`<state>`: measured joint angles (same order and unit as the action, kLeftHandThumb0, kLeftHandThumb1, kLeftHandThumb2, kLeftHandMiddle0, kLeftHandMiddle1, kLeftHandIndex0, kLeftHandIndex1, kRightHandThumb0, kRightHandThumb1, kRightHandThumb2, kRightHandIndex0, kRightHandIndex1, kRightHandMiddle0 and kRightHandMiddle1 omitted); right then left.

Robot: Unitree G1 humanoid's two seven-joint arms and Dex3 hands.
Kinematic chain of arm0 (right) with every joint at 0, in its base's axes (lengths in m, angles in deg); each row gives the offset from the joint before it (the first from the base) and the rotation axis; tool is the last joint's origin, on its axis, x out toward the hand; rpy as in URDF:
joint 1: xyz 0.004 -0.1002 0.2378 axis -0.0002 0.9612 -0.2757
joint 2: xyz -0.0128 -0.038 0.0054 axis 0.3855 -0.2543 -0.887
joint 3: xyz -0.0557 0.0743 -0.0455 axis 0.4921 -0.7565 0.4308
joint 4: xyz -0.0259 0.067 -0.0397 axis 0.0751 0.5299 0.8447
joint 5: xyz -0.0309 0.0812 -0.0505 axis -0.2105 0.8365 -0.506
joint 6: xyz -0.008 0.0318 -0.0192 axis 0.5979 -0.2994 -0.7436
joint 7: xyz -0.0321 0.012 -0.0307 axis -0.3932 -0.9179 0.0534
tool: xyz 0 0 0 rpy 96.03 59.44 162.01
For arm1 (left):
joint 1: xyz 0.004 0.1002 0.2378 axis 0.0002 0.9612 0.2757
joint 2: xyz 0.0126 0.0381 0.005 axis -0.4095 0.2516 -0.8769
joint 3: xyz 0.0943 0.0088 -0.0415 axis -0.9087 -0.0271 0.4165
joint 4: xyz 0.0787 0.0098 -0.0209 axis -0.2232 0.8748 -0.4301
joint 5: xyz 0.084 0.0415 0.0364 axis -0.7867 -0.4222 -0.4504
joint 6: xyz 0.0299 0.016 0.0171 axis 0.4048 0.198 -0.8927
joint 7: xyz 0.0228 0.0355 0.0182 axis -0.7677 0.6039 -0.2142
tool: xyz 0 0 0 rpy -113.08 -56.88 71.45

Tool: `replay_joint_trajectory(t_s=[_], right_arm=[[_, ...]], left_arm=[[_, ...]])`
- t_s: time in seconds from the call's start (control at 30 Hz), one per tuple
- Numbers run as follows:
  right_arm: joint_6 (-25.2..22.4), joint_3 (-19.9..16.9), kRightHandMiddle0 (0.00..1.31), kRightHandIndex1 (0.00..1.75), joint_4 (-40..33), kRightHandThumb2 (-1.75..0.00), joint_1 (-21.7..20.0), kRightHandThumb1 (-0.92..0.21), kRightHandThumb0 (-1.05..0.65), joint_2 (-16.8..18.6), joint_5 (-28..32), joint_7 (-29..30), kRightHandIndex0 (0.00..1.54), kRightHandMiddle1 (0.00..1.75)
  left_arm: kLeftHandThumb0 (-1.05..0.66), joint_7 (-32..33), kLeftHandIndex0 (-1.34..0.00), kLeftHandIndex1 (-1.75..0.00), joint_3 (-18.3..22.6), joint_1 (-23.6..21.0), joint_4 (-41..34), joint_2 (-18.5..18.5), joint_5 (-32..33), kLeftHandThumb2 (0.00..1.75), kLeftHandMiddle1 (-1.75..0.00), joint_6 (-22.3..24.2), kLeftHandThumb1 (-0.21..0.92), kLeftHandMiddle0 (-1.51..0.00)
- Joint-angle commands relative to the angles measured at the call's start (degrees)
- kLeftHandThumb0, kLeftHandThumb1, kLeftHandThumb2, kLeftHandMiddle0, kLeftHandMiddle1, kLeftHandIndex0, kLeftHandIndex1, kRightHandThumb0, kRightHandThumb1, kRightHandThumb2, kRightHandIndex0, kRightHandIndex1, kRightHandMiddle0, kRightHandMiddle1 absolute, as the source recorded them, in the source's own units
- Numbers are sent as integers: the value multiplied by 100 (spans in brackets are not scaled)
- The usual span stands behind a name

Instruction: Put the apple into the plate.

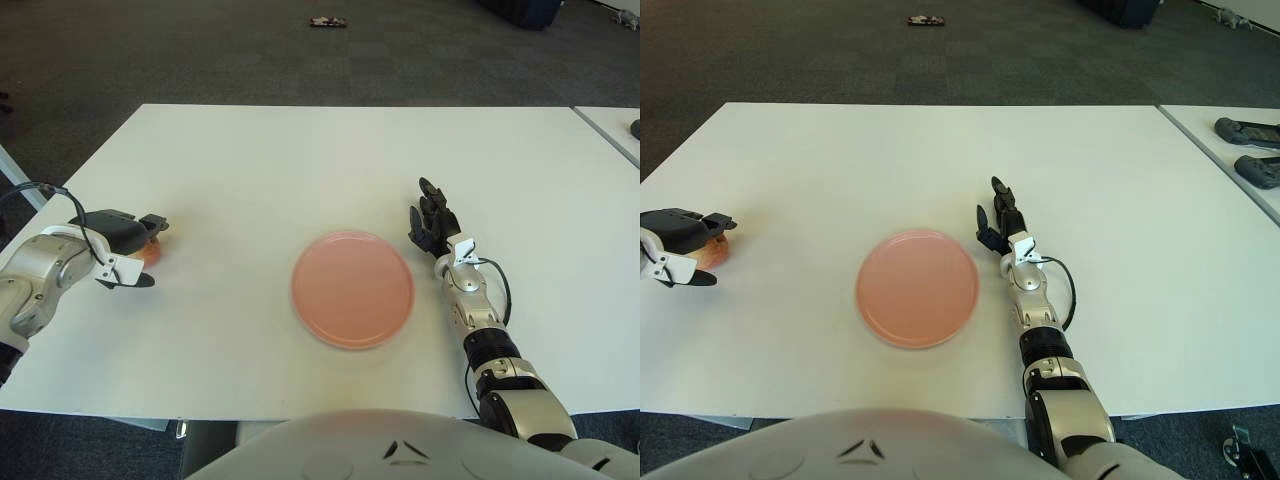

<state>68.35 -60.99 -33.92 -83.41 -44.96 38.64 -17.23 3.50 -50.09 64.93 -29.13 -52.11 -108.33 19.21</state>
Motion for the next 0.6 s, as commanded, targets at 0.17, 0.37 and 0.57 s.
replay_joint_trajectory(t_s=[0.17,0.37,0.57], right_arm=[[-141,-1,0,1,197,-79,131,-92,-75,-56,9,-23,11,19],[-143,-9,0,1,165,-80,151,-92,-74,-57,44,-71,12,21],[-134,-2,0,1,165,-80,154,-92,-74,-46,17,-42,12,21]], left_arm=[[-105,-238,0,-44,83,152,-402,-198,-223,60,-10,318,92,-19],[-105,-185,0,-48,226,427,-569,-343,-310,61,-13,354,92,-20],[-105,-107,0,-53,212,462,-578,-413,-463,61,-13,315,92,-18]])
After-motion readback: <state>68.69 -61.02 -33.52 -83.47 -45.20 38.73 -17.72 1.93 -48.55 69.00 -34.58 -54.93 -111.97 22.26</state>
